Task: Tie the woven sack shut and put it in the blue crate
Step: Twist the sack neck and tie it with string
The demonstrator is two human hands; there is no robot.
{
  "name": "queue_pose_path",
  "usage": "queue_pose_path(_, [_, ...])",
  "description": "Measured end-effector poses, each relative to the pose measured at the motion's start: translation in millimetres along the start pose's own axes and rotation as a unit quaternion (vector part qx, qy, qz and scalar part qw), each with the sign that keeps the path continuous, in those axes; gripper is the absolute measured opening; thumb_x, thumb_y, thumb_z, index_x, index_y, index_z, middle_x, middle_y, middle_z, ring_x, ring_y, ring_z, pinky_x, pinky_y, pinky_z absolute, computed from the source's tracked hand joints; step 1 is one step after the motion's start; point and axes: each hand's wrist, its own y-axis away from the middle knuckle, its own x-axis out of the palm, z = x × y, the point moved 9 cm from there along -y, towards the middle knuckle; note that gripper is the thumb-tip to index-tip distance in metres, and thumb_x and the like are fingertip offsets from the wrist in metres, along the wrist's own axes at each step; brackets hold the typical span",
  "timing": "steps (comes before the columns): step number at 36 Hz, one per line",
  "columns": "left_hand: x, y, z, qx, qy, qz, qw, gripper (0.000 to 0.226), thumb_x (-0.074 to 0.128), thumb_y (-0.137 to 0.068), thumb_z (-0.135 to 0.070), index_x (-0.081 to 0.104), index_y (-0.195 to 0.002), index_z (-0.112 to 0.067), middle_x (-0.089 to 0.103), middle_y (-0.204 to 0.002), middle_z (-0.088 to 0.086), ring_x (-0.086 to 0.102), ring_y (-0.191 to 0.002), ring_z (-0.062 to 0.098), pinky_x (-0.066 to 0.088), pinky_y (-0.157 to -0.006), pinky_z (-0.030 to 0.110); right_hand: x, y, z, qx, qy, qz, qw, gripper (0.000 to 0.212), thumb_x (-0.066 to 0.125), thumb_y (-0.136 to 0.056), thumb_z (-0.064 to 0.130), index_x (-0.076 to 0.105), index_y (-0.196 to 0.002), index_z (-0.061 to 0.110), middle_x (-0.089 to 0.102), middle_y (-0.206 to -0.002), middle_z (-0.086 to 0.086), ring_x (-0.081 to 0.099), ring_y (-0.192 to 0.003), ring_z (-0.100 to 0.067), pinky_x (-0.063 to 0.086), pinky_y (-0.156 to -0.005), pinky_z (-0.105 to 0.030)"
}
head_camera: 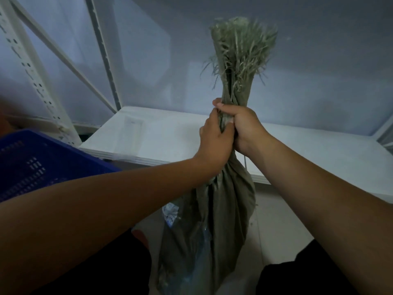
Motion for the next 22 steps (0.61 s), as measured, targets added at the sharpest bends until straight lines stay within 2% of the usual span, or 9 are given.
queue_pose_path(2, [-2,1,1,0.005,-0.018,-0.040,0.999,0.062,0.034,-0.092,-0.037,0.027,-0.154,-0.033,0.047,-0.149,-0.006,0.040,-0.139,0.015,0.023,-0.119,0.033,5,4,-2,0.002,-0.002,0.009,1.000,0.014,0.068,-0.089,0.010,0.076,-0.101,0.009,0.077,-0.091,-0.006,0.075,-0.081,-0.020,0.059,-0.065,-0.031])
queue_pose_path(4, [-5,0,1,0.000,-0.002,-0.071,0.997,0.063,0.033,-0.091,-0.041,0.030,-0.153,-0.033,0.048,-0.147,-0.009,0.042,-0.138,0.013,0.022,-0.119,0.031,8,6,-3,0.002,-0.007,0.010,1.000,0.015,0.069,-0.089,0.012,0.076,-0.102,0.008,0.077,-0.095,-0.008,0.075,-0.082,-0.022,0.059,-0.066,-0.034])
queue_pose_path(6, [-8,0,1,-0.005,0.034,-0.087,0.996,0.059,0.034,-0.089,-0.044,0.039,-0.147,-0.035,0.057,-0.138,-0.012,0.051,-0.129,0.013,0.035,-0.116,0.040,8,5,-1,-0.004,-0.002,0.001,1.000,0.020,0.072,-0.087,0.015,0.076,-0.106,0.008,0.077,-0.101,-0.008,0.074,-0.095,-0.023,0.060,-0.077,-0.039])
queue_pose_path(8, [-11,3,-6,-0.002,0.057,-0.107,0.993,0.049,0.040,-0.092,-0.039,0.048,-0.140,-0.033,0.065,-0.126,-0.010,0.057,-0.122,0.014,0.044,-0.108,0.041,7,3,1,-0.006,0.006,-0.003,1.000,0.026,0.074,-0.085,0.018,0.076,-0.109,0.009,0.077,-0.105,-0.005,0.072,-0.103,-0.021,0.057,-0.092,-0.041])
queue_pose_path(9, [-12,6,-11,-0.004,0.077,-0.111,0.991,0.045,0.042,-0.094,-0.037,0.052,-0.137,-0.031,0.067,-0.122,-0.008,0.059,-0.119,0.015,0.047,-0.106,0.039,6,3,3,-0.009,0.005,-0.005,1.000,0.027,0.074,-0.085,0.019,0.076,-0.110,0.009,0.077,-0.105,-0.005,0.072,-0.103,-0.020,0.056,-0.094,-0.039])
queue_pose_path(13, [-16,5,-14,-0.045,0.205,-0.140,0.968,0.028,0.045,-0.101,-0.031,0.070,-0.106,-0.019,0.074,-0.098,0.001,0.070,-0.096,0.016,0.057,-0.093,0.044,2,7,7,-0.014,-0.021,-0.015,1.000,0.023,0.070,-0.088,0.014,0.075,-0.109,0.005,0.077,-0.102,-0.007,0.074,-0.096,-0.019,0.058,-0.085,-0.033])
queue_pose_path(16, [-29,0,-16,-0.042,0.155,-0.177,0.971,0.027,0.049,-0.101,-0.029,0.067,-0.088,-0.012,0.071,-0.085,0.006,0.069,-0.082,0.018,0.058,-0.083,0.045,2,10,6,0.008,-0.026,-0.004,1.000,0.018,0.064,-0.092,0.014,0.074,-0.104,0.006,0.077,-0.101,-0.009,0.075,-0.093,-0.021,0.059,-0.079,-0.034])
queue_pose_path(18, [-36,-5,-14,-0.046,0.136,-0.191,0.971,0.029,0.053,-0.099,-0.027,0.062,-0.081,-0.006,0.067,-0.080,0.016,0.064,-0.074,0.022,0.056,-0.078,0.049,3,10,6,0.020,-0.011,0.005,1.000,0.017,0.062,-0.094,0.015,0.074,-0.102,0.007,0.077,-0.100,-0.009,0.075,-0.090,-0.022,0.059,-0.075,-0.033])
queue_pose_path(22, [-40,-14,-8,-0.078,0.140,-0.166,0.973,0.030,0.059,-0.084,-0.031,0.068,-0.077,-0.004,0.070,-0.080,0.019,0.069,-0.083,0.040,0.057,-0.081,0.058,0,9,7,0.018,0.014,-0.004,1.000,0.020,0.064,-0.092,0.017,0.074,-0.106,0.008,0.077,-0.103,-0.011,0.075,-0.092,-0.026,0.059,-0.074,-0.035])
